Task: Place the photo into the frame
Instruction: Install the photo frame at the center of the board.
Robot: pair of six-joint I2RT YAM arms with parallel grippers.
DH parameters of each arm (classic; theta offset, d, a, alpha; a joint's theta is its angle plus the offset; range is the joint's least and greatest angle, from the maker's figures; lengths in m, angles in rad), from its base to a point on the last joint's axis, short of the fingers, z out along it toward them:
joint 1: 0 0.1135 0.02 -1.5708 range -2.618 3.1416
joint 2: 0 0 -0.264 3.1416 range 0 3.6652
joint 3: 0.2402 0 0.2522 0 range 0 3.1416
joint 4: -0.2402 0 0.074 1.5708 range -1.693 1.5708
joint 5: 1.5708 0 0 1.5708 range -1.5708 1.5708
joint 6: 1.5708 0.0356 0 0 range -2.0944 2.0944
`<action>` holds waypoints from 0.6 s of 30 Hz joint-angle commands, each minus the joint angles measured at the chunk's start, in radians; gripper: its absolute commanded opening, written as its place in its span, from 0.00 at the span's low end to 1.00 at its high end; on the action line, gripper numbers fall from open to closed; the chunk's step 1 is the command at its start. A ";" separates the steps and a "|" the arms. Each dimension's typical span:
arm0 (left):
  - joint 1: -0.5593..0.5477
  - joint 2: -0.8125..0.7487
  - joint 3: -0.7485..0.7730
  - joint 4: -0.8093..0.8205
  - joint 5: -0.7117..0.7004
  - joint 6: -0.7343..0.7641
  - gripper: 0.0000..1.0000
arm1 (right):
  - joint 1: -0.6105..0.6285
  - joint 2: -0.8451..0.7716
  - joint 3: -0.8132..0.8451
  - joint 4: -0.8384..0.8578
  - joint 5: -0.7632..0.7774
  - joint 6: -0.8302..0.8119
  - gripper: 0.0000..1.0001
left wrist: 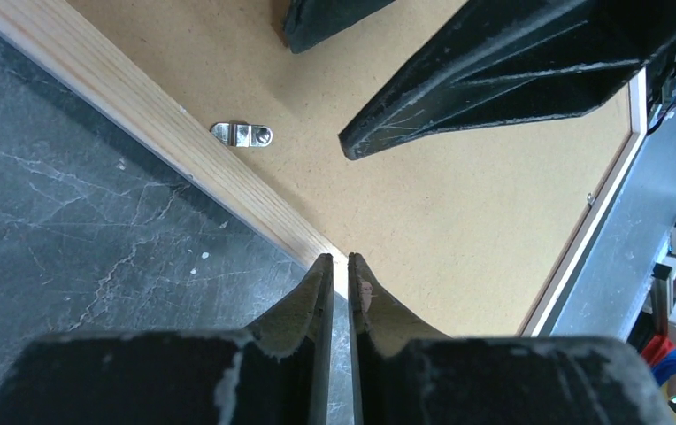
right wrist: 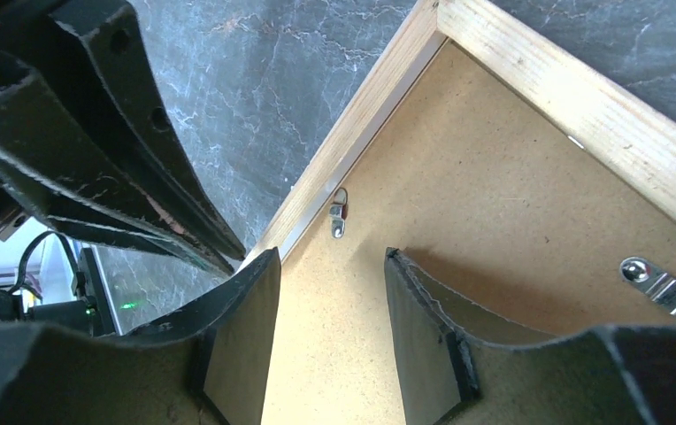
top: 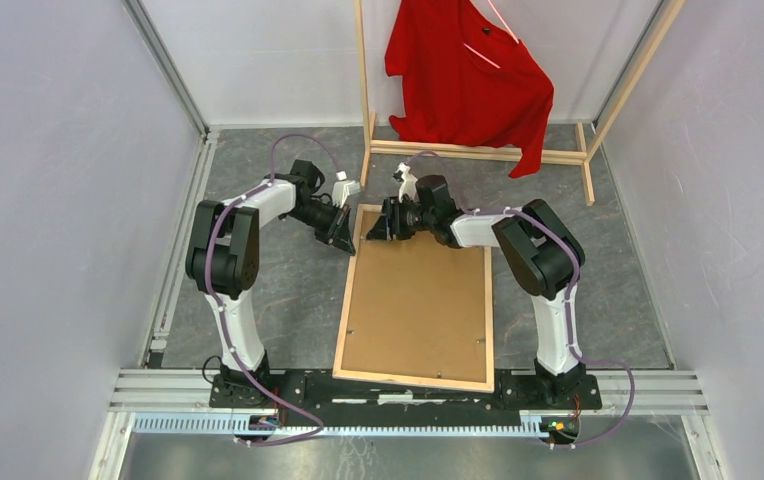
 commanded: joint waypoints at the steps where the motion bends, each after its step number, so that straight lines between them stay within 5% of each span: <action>1: 0.005 0.038 0.035 0.000 0.025 0.035 0.17 | 0.002 -0.029 -0.038 0.085 -0.008 0.035 0.54; 18: 0.011 0.088 0.014 0.029 -0.008 0.033 0.05 | 0.001 0.076 0.117 -0.012 -0.040 -0.079 0.50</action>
